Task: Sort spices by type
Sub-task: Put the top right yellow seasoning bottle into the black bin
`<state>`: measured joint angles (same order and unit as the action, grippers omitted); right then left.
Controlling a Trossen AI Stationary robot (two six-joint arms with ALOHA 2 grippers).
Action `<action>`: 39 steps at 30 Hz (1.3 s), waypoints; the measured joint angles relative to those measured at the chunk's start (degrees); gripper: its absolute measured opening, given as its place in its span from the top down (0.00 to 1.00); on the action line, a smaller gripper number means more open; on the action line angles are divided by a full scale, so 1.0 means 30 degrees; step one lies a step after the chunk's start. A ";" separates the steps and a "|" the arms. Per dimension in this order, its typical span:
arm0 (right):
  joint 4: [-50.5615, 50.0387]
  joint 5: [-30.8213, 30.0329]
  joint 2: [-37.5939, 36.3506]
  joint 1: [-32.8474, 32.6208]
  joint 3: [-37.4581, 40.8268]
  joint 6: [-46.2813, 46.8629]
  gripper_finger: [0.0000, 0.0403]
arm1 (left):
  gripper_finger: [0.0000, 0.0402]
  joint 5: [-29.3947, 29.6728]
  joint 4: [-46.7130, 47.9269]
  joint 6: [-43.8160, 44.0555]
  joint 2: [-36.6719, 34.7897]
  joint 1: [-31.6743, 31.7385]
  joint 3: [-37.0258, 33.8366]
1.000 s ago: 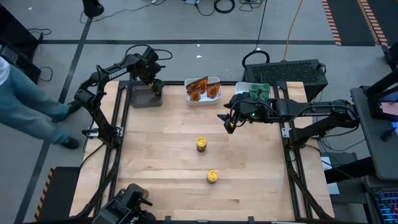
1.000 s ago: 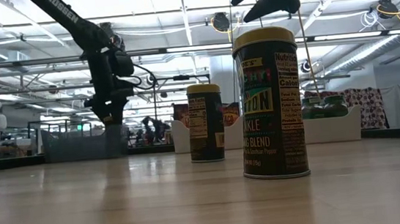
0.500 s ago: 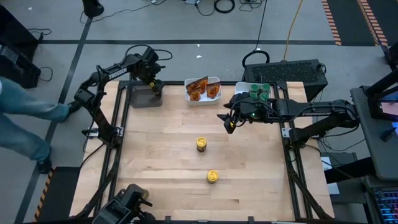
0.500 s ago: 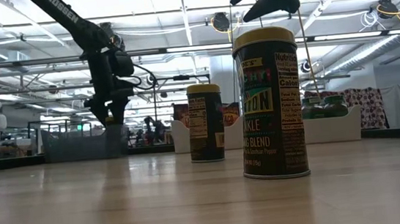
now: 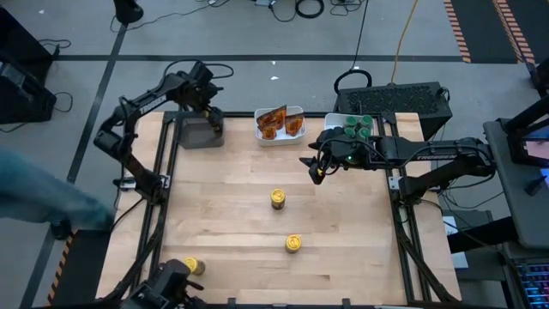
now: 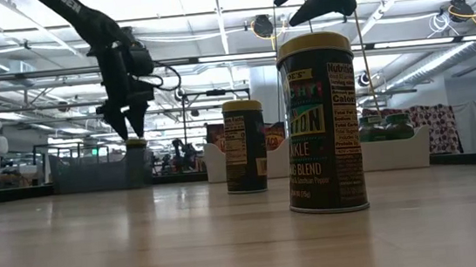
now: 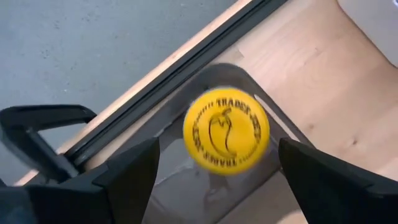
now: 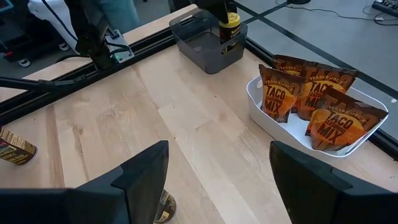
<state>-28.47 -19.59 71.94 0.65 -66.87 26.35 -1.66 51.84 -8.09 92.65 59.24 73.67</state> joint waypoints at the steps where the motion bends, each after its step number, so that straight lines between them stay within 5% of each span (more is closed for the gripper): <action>1: 0.0000 0.0000 0.0000 0.0000 0.0000 -0.0003 0.35 | 0.17 0.0004 0.0212 -0.0060 -0.0228 0.0000 0.0000; 12: 0.0000 -0.0007 0.0000 0.0014 0.0000 -0.0561 0.35 | 0.17 -0.3738 0.3065 -0.0661 -0.4371 -0.1018 0.0000; 22: 0.0159 -0.0007 0.0000 0.0014 0.0000 -0.1242 0.35 | 0.17 -0.6153 0.5373 -0.0190 -0.7855 -0.5343 0.0000; 39: -0.0480 0.0138 0.0000 -0.0249 0.0000 -0.1493 0.35 | 0.17 -0.6196 0.1179 -0.0054 -0.6657 -1.4717 0.0000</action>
<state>-29.91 -19.18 71.94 -0.10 -66.87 21.87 -20.25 55.38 -8.25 72.68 15.09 73.67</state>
